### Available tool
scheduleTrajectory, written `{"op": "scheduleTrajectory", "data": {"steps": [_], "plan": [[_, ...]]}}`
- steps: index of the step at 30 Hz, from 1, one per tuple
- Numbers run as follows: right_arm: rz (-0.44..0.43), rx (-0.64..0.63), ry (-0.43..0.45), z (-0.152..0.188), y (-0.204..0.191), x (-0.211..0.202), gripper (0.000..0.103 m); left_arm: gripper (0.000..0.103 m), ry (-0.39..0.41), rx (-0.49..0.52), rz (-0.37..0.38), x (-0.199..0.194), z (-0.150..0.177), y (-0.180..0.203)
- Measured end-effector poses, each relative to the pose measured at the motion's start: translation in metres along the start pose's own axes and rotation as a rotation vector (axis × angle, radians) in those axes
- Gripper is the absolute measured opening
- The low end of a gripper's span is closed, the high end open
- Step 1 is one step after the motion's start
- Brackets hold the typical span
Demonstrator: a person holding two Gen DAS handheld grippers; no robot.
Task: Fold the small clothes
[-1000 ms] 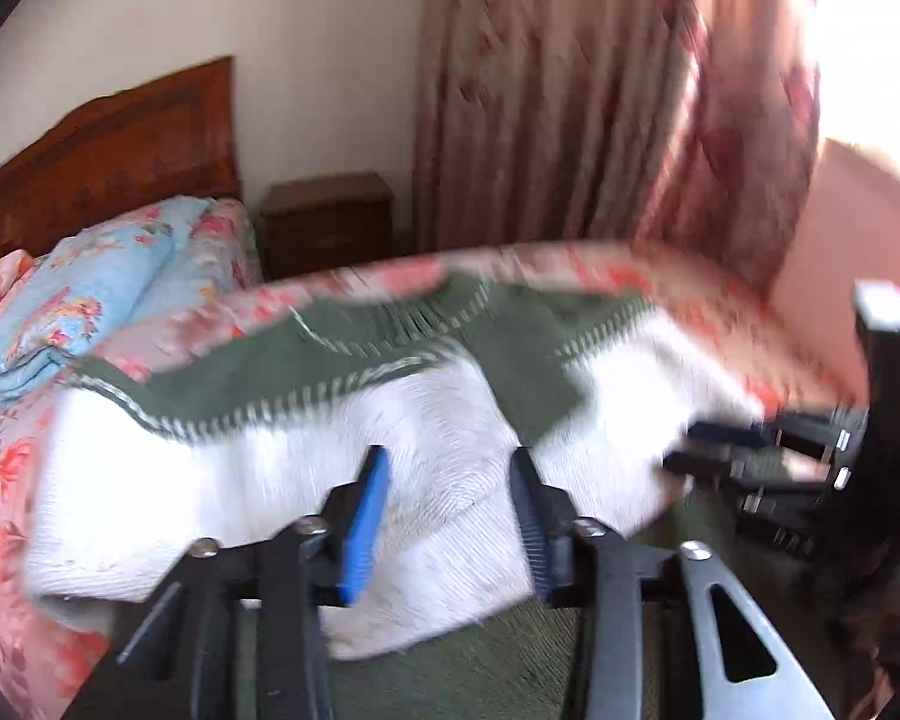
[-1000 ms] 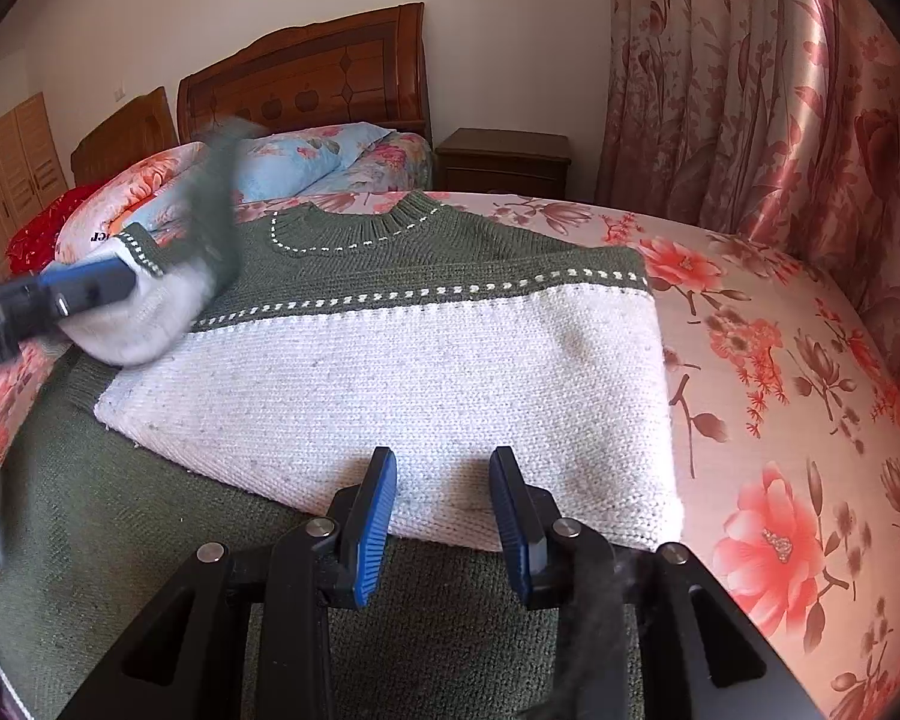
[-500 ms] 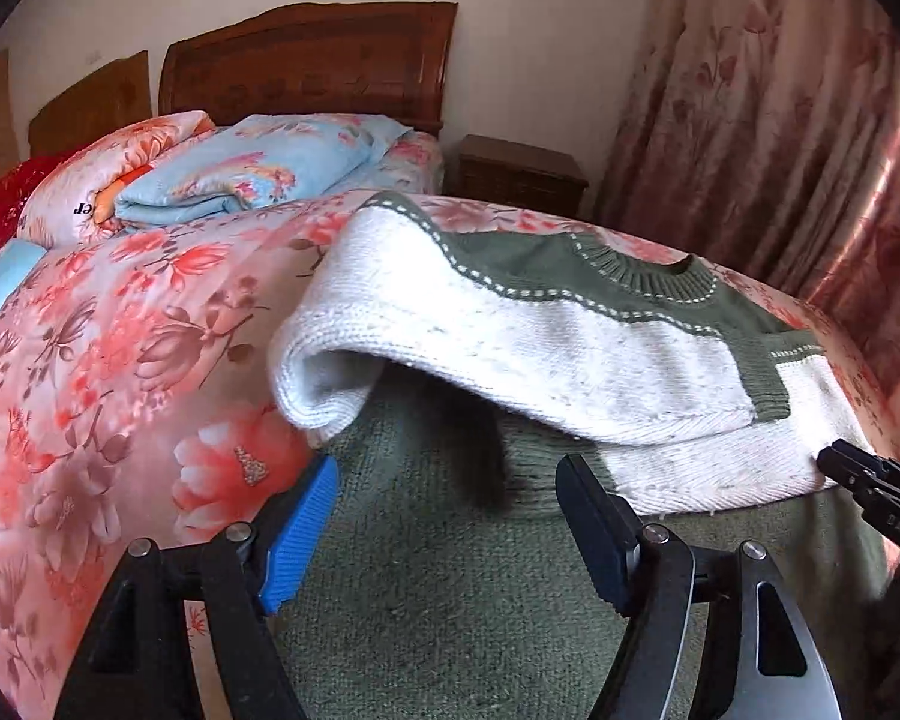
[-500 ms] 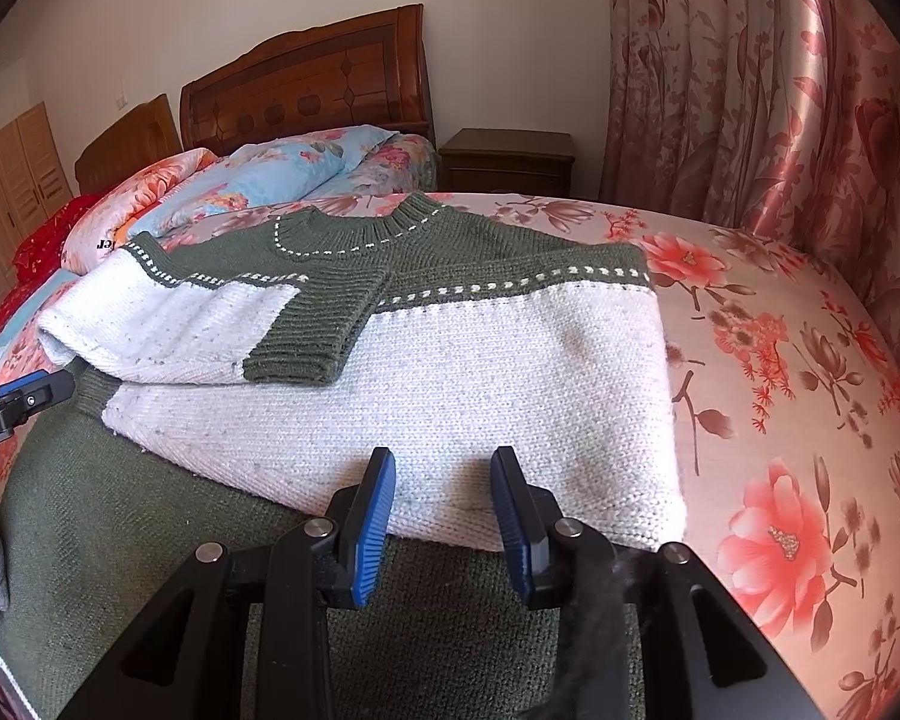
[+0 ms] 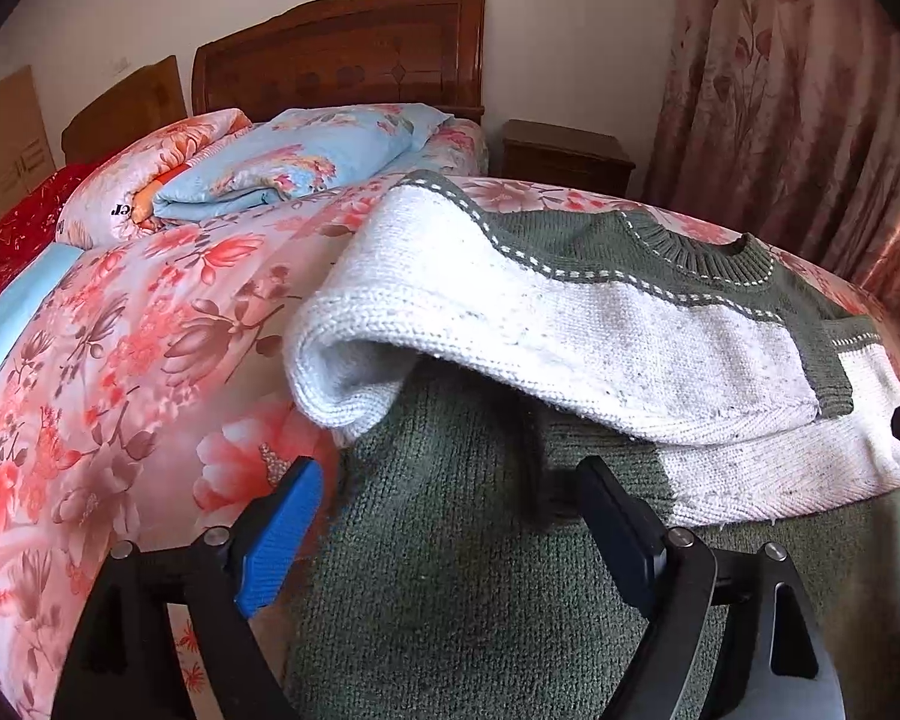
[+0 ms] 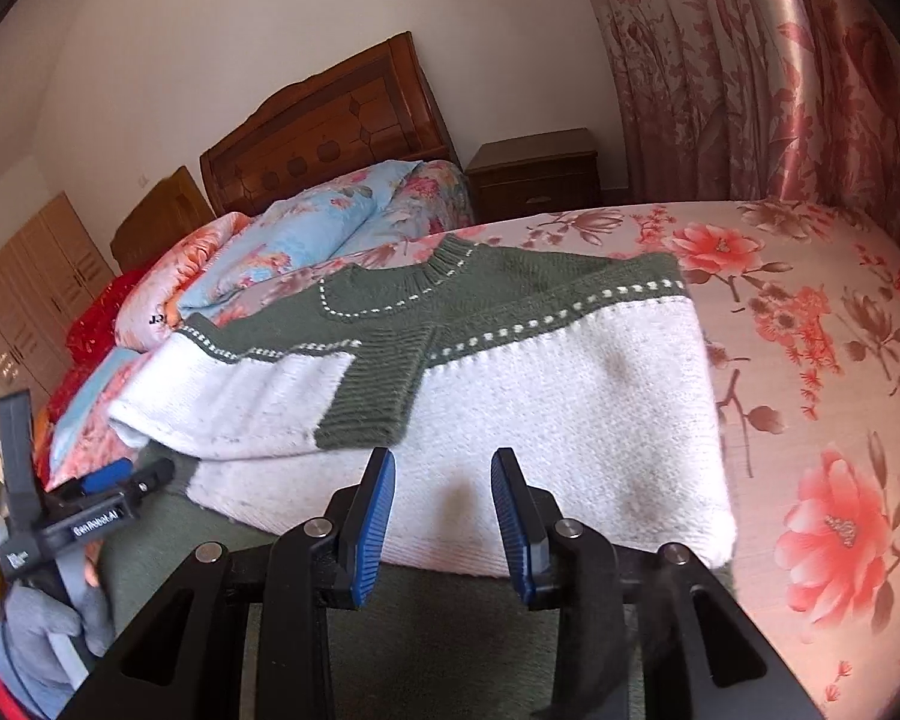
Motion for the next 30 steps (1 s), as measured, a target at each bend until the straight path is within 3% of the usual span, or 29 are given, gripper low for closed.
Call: {"op": "scheduleTrajectory", "data": {"steps": [4,6,9,10,11,15,19,23,26,30], "plan": [[-0.053,0.004,-0.115,-0.015,-0.019,0.036,0.034,0.103,0.014,-0.017,-0.029,-0.003,0.0,-0.003],[-0.029,-0.01,-0.164,-0.018,-0.027,0.056,0.034,0.103,0.032,-0.027,-0.065,-0.007,0.001,-0.004],[-0.008,-0.051,-0.152,-0.024,-0.041,0.068,0.035,0.103,0.043,-0.049,-0.077,-0.009,0.002,-0.009],[-0.009,-0.06,-0.142,-0.025,-0.042,0.069,0.028,0.103,0.034,-0.056,-0.074,-0.007,0.002,-0.011],[-0.016,-0.064,-0.136,-0.024,-0.044,0.069,0.011,0.103,0.019,-0.06,-0.071,-0.004,0.002,-0.012],[-0.056,-0.078,-0.018,-0.02,-0.047,0.033,0.011,0.103,-0.035,-0.091,-0.06,0.006,0.002,-0.018],[-0.02,-0.074,0.079,-0.009,-0.035,-0.014,0.011,0.103,-0.063,-0.119,-0.039,0.012,0.003,-0.023],[0.026,-0.013,0.059,0.001,0.0,-0.019,0.011,0.103,-0.063,-0.116,-0.042,0.012,0.003,-0.022],[0.008,0.063,0.022,0.012,0.022,-0.011,0.011,0.103,-0.064,-0.116,-0.043,0.012,0.003,-0.022],[0.043,0.037,0.021,0.014,0.019,-0.007,0.011,0.103,-0.067,-0.115,-0.045,0.013,0.003,-0.022]]}}
Point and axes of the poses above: each gripper's, at about its wrist camera, not at the fingertips, and x roughly the way its jaws point, y to its right, z to its underside, the point moved 2 cm from there along x, roughly the way its jaws point, and after that the axes turned 2 degrees about x, right-handed, at the moved point
